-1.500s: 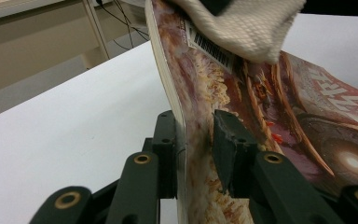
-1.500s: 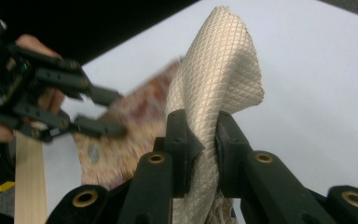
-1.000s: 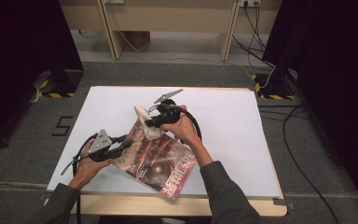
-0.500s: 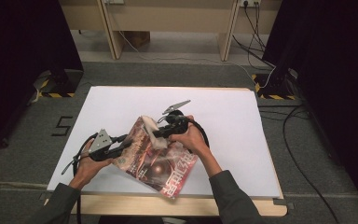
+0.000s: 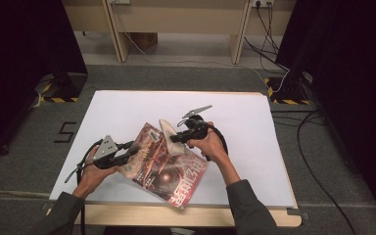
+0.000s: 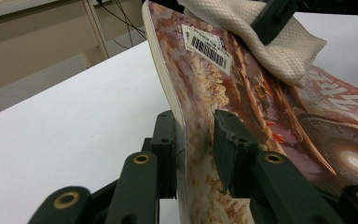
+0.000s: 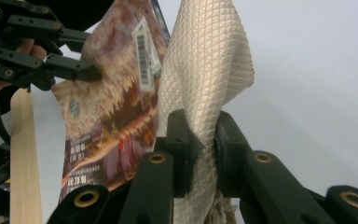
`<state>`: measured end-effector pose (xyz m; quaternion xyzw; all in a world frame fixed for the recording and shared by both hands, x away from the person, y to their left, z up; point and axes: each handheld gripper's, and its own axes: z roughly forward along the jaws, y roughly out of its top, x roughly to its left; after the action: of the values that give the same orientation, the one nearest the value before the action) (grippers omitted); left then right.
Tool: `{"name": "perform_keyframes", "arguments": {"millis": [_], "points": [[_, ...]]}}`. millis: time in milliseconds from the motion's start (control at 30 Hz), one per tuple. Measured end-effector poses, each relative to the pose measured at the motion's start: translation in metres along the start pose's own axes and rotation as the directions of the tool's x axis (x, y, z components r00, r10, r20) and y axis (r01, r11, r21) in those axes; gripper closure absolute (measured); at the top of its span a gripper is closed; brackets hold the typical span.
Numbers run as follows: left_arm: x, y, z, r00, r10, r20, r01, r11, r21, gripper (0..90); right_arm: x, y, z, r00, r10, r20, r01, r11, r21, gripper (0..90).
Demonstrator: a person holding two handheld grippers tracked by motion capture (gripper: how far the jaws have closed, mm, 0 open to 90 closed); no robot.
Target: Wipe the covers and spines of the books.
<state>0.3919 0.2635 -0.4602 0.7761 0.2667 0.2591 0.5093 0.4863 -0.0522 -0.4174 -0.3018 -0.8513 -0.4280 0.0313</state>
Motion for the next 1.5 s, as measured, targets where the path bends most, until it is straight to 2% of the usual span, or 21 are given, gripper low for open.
{"name": "perform_keyframes", "arguments": {"millis": [600,1100,1333,1433,1500], "points": [[0.000,0.000,0.000,1.0000,-0.002,-0.002,0.002,1.0000,-0.002,70.4,-0.027,-0.062,-0.026,0.9981,0.061,0.004,-0.061,0.998,0.032,78.6],[0.000,0.002,-0.001,1.0000,-0.003,-0.001,0.003,1.0000,-0.007,70.3,-0.045,-0.112,-0.049,0.9905,0.135,0.024,-0.137,0.988,0.067,78.5],[0.000,0.002,-0.001,1.0000,-0.005,0.000,0.005,0.9999,-0.010,70.3,-0.045,-0.117,-0.053,0.9899,0.138,0.034,-0.140,0.987,0.078,78.6],[0.000,0.002,-0.001,1.0000,-0.007,0.000,0.007,0.9999,-0.011,70.2,-0.043,-0.115,-0.056,0.9901,0.136,0.036,-0.138,0.988,0.071,78.6],[0.000,0.002,-0.001,1.0000,-0.008,-0.001,0.008,0.9999,-0.012,70.1,-0.041,-0.113,-0.062,0.9922,0.118,0.041,-0.120,0.991,0.052,78.6]]}}
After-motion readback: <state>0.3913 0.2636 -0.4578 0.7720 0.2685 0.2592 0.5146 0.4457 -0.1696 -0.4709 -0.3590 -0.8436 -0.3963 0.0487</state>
